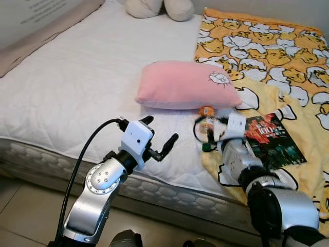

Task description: Clean up the room

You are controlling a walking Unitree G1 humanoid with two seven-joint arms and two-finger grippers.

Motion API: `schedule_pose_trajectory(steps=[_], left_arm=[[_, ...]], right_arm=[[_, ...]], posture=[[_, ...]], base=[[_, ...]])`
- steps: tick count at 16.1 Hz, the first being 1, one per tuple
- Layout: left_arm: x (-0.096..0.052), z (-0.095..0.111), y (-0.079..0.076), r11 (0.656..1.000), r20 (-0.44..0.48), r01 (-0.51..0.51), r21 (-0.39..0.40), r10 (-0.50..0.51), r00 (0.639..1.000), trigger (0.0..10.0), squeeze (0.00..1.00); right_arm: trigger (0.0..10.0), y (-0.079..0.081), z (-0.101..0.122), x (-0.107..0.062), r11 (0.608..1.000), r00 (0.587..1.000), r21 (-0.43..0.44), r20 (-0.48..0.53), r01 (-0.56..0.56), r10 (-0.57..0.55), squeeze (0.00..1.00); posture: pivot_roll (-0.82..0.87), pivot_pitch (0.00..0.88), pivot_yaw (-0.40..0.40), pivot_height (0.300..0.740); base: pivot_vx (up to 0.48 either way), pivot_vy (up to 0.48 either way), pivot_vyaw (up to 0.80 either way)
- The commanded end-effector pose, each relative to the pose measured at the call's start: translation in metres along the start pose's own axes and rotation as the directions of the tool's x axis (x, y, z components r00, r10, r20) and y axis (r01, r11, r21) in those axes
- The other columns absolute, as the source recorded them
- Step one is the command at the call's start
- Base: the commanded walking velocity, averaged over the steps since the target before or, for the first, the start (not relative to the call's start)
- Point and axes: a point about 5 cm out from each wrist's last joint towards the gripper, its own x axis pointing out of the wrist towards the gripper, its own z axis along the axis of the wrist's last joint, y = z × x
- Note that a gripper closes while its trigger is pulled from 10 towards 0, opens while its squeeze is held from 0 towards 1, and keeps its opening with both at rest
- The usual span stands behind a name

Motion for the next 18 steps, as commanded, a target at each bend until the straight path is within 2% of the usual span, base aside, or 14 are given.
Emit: schedule_pose_trajectory(steps=[1,2,3,4,5,8,9,10,16,17,18], left_arm=[[-0.001,0.001,-0.002,1.0,0.001,0.017,-0.013,-0.017,1.0,10.0,0.0],[-0.002,-0.001,-0.006,0.998,-0.01,0.057,-0.034,-0.057,0.998,10.0,0.0],[-0.002,-0.001,-0.01,0.994,-0.012,0.094,-0.055,-0.095,0.995,10.0,0.0],[-0.003,-0.003,-0.014,0.988,-0.024,0.136,-0.078,-0.138,0.99,10.0,0.0],[-0.007,-0.014,-0.027,0.962,-0.098,0.263,-0.075,-0.269,0.958,10.0,0.0],[-0.008,-0.02,-0.028,0.953,-0.144,0.289,-0.094,-0.3,0.943,10.0,0.0],[-0.009,-0.023,-0.029,0.937,-0.167,0.327,-0.124,-0.345,0.924,10.0,0.0],[-0.01,-0.025,-0.027,0.931,-0.186,0.346,-0.117,-0.363,0.913,10.0,0.0],[-0.009,-0.024,-0.022,0.932,-0.189,0.347,-0.106,-0.361,0.913,10.0,0.0],[-0.008,-0.024,-0.022,0.932,-0.189,0.347,-0.107,-0.361,0.913,10.0,0.0],[-0.009,-0.024,-0.022,0.932,-0.19,0.346,-0.107,-0.36,0.913,10.0,0.0]], right_arm=[[10.0,-0.004,-0.005,0.0,1.0,0.999,0.026,-0.03,0.012,-0.011,0.0],[8.9,-0.005,-0.006,0.0,0.999,0.999,0.035,-0.039,0.013,-0.012,0.0],[1.3,-0.006,-0.006,0.0,0.999,0.999,0.038,-0.043,0.014,-0.012,0.0],[0.0,-0.006,-0.007,0.0,0.999,0.999,0.039,-0.047,0.014,-0.012,0.0],[0.0,-0.007,-0.009,0.0,0.999,0.998,0.046,-0.062,0.014,-0.011,0.0],[0.0,-0.005,-0.011,0.0,0.999,0.998,0.052,-0.068,0.01,-0.007,0.0],[0.0,-0.004,-0.012,0.0,0.999,0.998,0.052,-0.068,0.004,-0.001,0.0],[0.0,-0.003,-0.012,-0.001,0.999,0.998,0.051,-0.068,0.0,0.004,0.0],[0.0,-0.002,-0.01,0.0,0.998,0.998,0.063,-0.056,-0.018,0.022,0.0],[0.0,-0.002,-0.011,-0.001,0.995,0.998,0.102,-0.06,-0.022,0.028,0.0],[0.0,0.0,-0.012,-0.001,0.984,0.997,0.175,-0.068,-0.033,0.045,0.0]], posture=[[0.17,0.035,-0.053,0.736],[0.17,0.035,-0.053,0.736],[0.18,0.028,-0.054,0.736],[0.18,0.025,-0.056,0.736],[0.18,0.016,-0.06,0.736],[0.18,0.01,-0.061,0.736],[0.19,0.007,-0.061,0.736],[0.19,0.006,-0.059,0.736],[0.18,0.005,-0.058,0.736],[0.18,0.007,-0.058,0.736],[0.18,0.007,-0.058,0.736]], base=[[0.0,0.0,0.0],[0.0,0.0,0.0],[0.0,0.0,0.0],[0.0,0.0,0.0],[0.0,0.0,0.0],[0.0,0.0,0.0],[0.0,0.0,0.0],[0.0,0.0,0.0],[0.0,0.0,0.0],[0.0,0.0,0.0],[0.0,0.0,0.0]])
